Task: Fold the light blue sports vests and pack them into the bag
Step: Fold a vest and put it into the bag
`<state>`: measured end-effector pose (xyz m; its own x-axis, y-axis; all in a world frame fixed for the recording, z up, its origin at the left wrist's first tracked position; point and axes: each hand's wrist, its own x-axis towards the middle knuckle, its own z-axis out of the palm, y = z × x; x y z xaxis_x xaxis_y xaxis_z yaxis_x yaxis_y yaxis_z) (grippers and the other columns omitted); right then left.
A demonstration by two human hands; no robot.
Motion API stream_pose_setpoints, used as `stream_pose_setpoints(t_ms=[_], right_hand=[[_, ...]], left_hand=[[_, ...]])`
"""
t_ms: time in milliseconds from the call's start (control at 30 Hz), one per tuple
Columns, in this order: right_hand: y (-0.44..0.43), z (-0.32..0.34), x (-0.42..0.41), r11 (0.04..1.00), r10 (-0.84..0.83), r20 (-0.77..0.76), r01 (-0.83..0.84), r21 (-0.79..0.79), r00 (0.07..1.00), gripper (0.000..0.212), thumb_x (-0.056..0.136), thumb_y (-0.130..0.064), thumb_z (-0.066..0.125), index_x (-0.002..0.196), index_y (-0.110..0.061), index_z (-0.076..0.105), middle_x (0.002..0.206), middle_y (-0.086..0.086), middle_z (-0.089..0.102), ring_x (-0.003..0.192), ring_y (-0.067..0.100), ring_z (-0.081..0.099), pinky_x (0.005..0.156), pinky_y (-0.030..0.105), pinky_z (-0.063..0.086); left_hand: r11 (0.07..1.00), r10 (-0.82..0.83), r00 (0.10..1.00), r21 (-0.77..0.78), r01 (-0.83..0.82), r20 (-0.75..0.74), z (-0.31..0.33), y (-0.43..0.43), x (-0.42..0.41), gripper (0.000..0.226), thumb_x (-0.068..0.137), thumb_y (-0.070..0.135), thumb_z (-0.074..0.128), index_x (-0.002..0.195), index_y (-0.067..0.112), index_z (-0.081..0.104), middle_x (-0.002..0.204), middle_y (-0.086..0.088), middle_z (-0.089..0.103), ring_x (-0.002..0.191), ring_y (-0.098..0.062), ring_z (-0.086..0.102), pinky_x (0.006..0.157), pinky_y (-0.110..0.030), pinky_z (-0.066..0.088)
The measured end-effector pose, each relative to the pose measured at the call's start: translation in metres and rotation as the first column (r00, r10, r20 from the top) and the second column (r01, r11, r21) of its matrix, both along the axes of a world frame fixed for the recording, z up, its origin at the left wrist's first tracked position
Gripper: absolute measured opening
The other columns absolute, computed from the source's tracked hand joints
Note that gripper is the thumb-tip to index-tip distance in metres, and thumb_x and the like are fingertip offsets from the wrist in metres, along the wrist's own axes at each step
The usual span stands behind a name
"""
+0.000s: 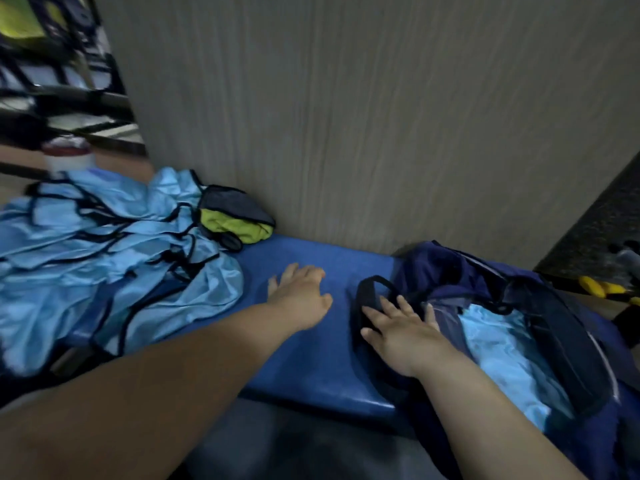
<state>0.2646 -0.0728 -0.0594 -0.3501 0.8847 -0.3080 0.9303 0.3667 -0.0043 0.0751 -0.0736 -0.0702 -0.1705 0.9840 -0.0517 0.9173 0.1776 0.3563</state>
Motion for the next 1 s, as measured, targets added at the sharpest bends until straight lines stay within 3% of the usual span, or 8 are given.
stream_pose_setpoints(t_ms=[133, 233, 400, 500, 567, 667, 833, 1000], right_hand=[[-0.003, 0.005, -0.032, 0.981, -0.089, 0.049, 0.079, 0.176, 0.995, 0.055, 0.101, -0.057, 0.02, 0.144, -0.03, 0.041, 0.153, 0.005, 0.035, 0.144, 0.028, 0.023, 0.115, 0.065, 0.004], [-0.011, 0.004, -0.059, 0.925, -0.098, -0.043, 0.107, 0.365, 0.994, 0.054, 0.099, -0.058, 0.023, 0.133, -0.026, 0.051, 0.134, 0.005, 0.046, 0.13, 0.027, 0.036, 0.112, 0.054, 0.021], [-0.026, -0.002, -0.089, 0.924, -0.148, 0.073, 0.112, 0.365, 0.986, 0.055, 0.097, -0.062, 0.027, 0.139, -0.028, 0.041, 0.143, 0.011, 0.035, 0.135, 0.034, 0.026, 0.114, 0.058, 0.018], [-0.03, 0.001, -0.099, 0.941, -0.164, 0.13, 0.115, 0.319, 0.978, 0.064, 0.096, -0.063, 0.03, 0.15, -0.028, 0.024, 0.16, 0.015, 0.006, 0.147, 0.041, -0.001, 0.115, 0.065, 0.008], [-0.029, 0.0, -0.113, 0.96, -0.095, 0.102, 0.064, 0.274, 0.99, 0.069, 0.097, -0.063, 0.03, 0.155, -0.03, 0.011, 0.162, 0.011, -0.02, 0.147, 0.038, -0.021, 0.115, 0.065, 0.003], [-0.027, -0.003, -0.153, 0.973, 0.101, 0.01, -0.101, 0.21, 0.995, 0.069, 0.099, -0.059, 0.031, 0.156, -0.035, 0.0, 0.157, 0.001, -0.035, 0.146, 0.029, -0.029, 0.117, 0.06, -0.002], [-0.024, 0.0, -0.247, 0.866, 0.471, -0.01, -0.46, 0.196, 0.882, 0.066, 0.103, -0.05, 0.033, 0.157, -0.035, -0.003, 0.161, -0.005, -0.027, 0.148, 0.022, -0.025, 0.12, 0.055, -0.005], [-0.021, -0.003, -0.312, 0.825, 0.558, 0.008, -0.555, 0.108, 0.83, 0.065, 0.103, -0.049, 0.033, 0.157, -0.032, 0.0, 0.162, -0.005, -0.021, 0.15, 0.022, -0.018, 0.121, 0.052, -0.003]], left_hand=[[0.994, 0.078, 0.976, -0.062, -0.092, -0.201, -0.007, -0.026, -0.069, 0.061, 0.1, 0.051, 0.031, 0.154, 0.025, 0.016, 0.163, 0.005, -0.005, 0.148, -0.024, -0.016, 0.115, -0.059, -0.006], [0.985, 0.152, 0.945, -0.036, -0.17, -0.291, -0.013, -0.045, -0.117, 0.06, 0.101, 0.05, 0.03, 0.153, 0.025, 0.015, 0.163, 0.002, -0.011, 0.148, -0.027, -0.018, 0.114, -0.063, -0.008], [0.951, 0.309, 0.909, 0.057, -0.305, -0.281, -0.016, -0.071, -0.181, 0.06, 0.101, 0.051, 0.028, 0.154, 0.029, 0.009, 0.163, 0.0, -0.004, 0.149, -0.028, -0.012, 0.115, -0.062, -0.004], [0.929, 0.37, 0.893, 0.116, -0.351, -0.255, -0.013, -0.078, -0.21, 0.061, 0.1, 0.055, 0.026, 0.154, 0.034, 0.006, 0.163, 0.001, -0.002, 0.149, -0.027, -0.012, 0.115, -0.061, -0.005], [0.919, 0.39, 0.885, 0.172, -0.356, -0.255, -0.01, -0.079, -0.229, 0.062, 0.099, 0.058, 0.024, 0.153, 0.035, 0.006, 0.163, 0.002, 0.0, 0.149, -0.026, -0.012, 0.115, -0.06, -0.006], [0.91, 0.412, 0.864, 0.177, -0.375, -0.29, 0.0, -0.074, -0.256, 0.064, 0.099, 0.06, 0.02, 0.154, 0.035, 0.002, 0.163, 0.004, -0.004, 0.148, -0.026, -0.016, 0.114, -0.061, -0.007], [0.923, 0.385, 0.84, 0.148, -0.356, -0.382, 0.022, -0.061, -0.289, 0.063, 0.1, 0.058, 0.02, 0.154, 0.034, -0.002, 0.163, 0.003, -0.011, 0.147, -0.028, -0.021, 0.113, -0.064, -0.011], [0.944, 0.328, 0.797, 0.155, -0.29, -0.507, 0.031, -0.045, -0.311, 0.06, 0.102, 0.05, 0.024, 0.154, 0.033, -0.001, 0.162, 0.001, -0.014, 0.146, -0.029, -0.022, 0.11, -0.064, -0.013]])
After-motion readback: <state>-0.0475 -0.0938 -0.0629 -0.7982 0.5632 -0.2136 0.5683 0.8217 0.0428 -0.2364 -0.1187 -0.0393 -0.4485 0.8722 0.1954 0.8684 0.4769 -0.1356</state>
